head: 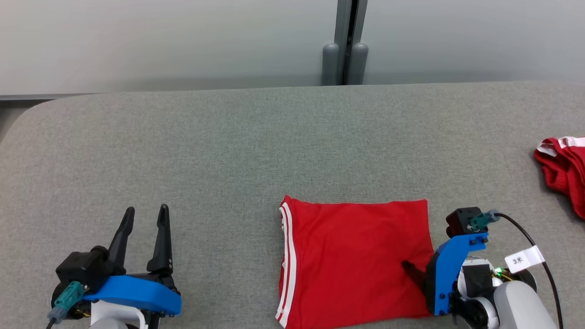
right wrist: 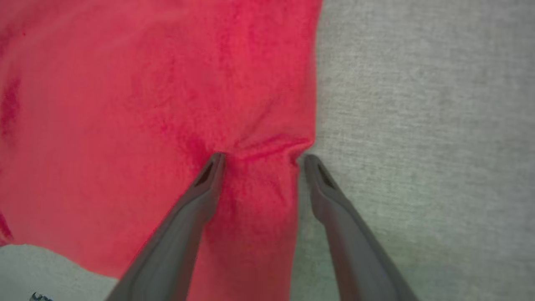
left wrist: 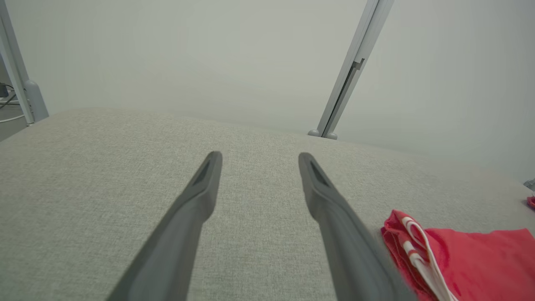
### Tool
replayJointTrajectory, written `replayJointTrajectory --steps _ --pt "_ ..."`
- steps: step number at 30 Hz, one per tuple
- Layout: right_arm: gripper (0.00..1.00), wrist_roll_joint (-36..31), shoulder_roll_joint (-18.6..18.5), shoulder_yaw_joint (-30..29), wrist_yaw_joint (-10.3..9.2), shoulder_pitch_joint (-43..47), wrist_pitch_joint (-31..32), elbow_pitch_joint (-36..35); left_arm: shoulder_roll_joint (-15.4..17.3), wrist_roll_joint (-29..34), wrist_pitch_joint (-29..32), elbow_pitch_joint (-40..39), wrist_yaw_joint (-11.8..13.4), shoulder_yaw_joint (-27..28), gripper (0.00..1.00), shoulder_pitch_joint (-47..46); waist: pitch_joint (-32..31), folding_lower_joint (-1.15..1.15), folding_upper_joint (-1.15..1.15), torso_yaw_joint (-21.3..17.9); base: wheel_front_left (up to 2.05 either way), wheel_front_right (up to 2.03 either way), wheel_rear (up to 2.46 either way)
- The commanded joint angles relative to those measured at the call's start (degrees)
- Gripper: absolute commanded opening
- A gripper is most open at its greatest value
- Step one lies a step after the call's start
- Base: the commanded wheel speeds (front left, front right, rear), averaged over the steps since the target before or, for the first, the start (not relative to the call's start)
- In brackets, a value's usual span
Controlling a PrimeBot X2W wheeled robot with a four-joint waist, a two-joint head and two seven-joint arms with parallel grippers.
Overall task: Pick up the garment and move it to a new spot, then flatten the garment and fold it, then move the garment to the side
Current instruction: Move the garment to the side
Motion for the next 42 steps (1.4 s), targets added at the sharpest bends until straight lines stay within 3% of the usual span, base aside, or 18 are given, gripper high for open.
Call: replayJointTrajectory --steps 1,3,5,6,10,17,24,35,42 --pt "1.0 1.1 0.0 0.9 0.01 -1.3 -0.9 2.0 0.3 0.4 0.0 -0.1 0.0 0.0 1.0 -1.0 0.7 -0.01 0.0 0.4 0.0 0.0 0.0" --pt "1.0 1.6 0.1 2.4 0.01 -2.0 -1.1 4.5 0.4 0.6 0.0 -0.4 0.0 -0.1 1.0 -1.4 1.4 -0.01 0.0 0.4 0.0 0.0 0.0" --pt "0.53 2.5 0.4 4.2 0.08 -2.7 -1.0 6.7 0.5 0.6 0.0 -0.5 0.1 -0.1 1.0 -1.5 1.8 -0.01 0.0 0.2 0.0 0.0 0.0" --pt "0.0 2.1 0.5 5.2 0.09 -3.2 -1.0 7.4 0.4 0.6 0.0 -0.6 0.2 -0.1 1.0 -1.5 2.0 -0.01 0.0 0.1 0.0 0.0 0.0" --pt "0.0 1.7 0.0 8.5 0.08 -6.4 -1.6 7.5 0.2 0.6 -0.2 -1.0 0.3 0.0 1.0 -1.6 2.4 -0.01 0.0 -0.9 0.0 0.0 0.0" --pt "0.0 2.9 -9.2 21.9 0.01 -19.8 -2.5 2.3 0.3 0.5 -0.4 -2.8 0.0 0.7 1.0 -2.1 3.2 -0.01 0.0 -5.7 0.0 0.0 0.0" --pt "0.0 6.6 -17.8 27.8 0.0 -35.2 2.0 2.0 0.6 1.3 -0.4 -4.7 0.1 0.8 1.0 -4.1 6.1 -0.01 0.0 -11.2 0.0 0.0 0.0" --pt "0.0 5.2 -30.1 23.1 0.0 -42.8 3.2 6.7 2.5 2.7 1.9 -6.3 -0.4 0.0 1.0 -9.2 12.8 -0.01 0.0 -16.0 0.0 0.0 0.0" --pt "0.0 2.1 -38.2 20.5 0.0 -41.4 -4.9 12.0 3.8 3.8 4.0 -8.4 -1.2 -1.2 1.0 -13.0 17.4 -0.01 0.0 -14.0 0.0 0.0 0.0"
